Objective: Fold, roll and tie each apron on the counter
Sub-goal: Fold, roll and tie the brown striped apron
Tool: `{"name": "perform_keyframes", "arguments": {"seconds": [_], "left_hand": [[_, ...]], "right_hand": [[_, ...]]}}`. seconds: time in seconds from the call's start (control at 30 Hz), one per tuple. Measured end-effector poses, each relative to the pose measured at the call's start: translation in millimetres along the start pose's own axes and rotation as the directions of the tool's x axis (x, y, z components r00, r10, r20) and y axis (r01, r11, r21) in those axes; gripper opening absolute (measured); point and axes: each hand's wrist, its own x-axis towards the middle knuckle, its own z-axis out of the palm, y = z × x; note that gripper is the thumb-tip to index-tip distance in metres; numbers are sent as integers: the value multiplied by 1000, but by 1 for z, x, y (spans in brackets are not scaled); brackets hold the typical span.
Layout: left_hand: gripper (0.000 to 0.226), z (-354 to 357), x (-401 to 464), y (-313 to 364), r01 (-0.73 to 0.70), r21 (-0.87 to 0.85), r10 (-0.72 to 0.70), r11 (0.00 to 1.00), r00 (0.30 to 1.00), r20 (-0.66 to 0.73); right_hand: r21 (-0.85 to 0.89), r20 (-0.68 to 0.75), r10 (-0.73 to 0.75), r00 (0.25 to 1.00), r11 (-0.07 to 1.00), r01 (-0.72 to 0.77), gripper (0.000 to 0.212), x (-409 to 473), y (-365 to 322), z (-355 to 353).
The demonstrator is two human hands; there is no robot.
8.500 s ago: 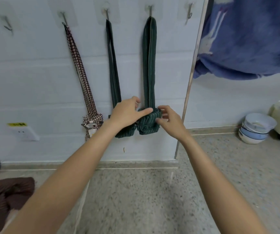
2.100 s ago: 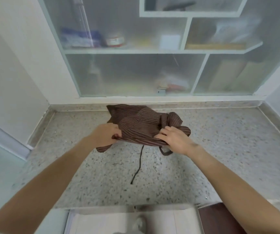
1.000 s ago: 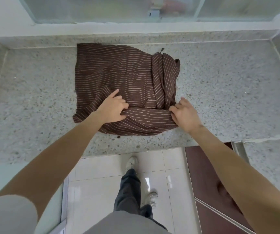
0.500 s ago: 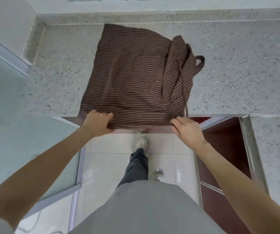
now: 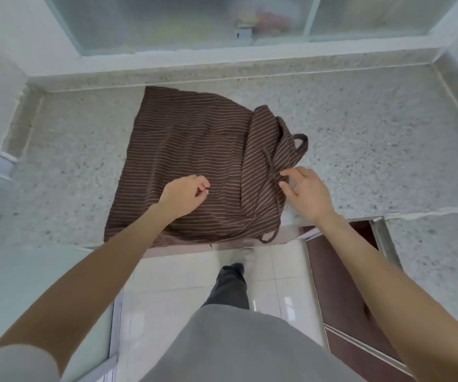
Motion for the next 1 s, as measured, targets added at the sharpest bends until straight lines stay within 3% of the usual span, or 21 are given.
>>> {"name": "perform_keyframes", "arguments": {"seconds": [0.27,0.5,0.67,0.77,0.83,0.93,1.0], "left_hand": [[33,-24,176,24,-159,-96,160,983,987,2],[46,-18,270,17,-220,-58,224,974,971,86],[49,-10,309,14,-311,137,279,940,937,212],[45,-7,315,10,-376,190,333,907,916,223],[33,-6,320,5,-404,152,388,902,913,124],[18,-10,326,-6,-324,16,324,946,942,-93],[18,-14,327,-18,-254,27,256,967,958,-128]], "right_hand": [[58,107,377,920,921,-384,45,127,30,-12],[50,143,446,883,888,-457,50,195,38,15],[93,211,506,836,842,-532,48,217,53,31],[258,125,448,885,847,-465,34,223,56,25],[325,-29,433,901,856,-401,32,222,59,16],[311,-246,430,869,884,-350,35,204,70,1],[230,-290,476,830,877,-422,36,184,83,-5]]}}
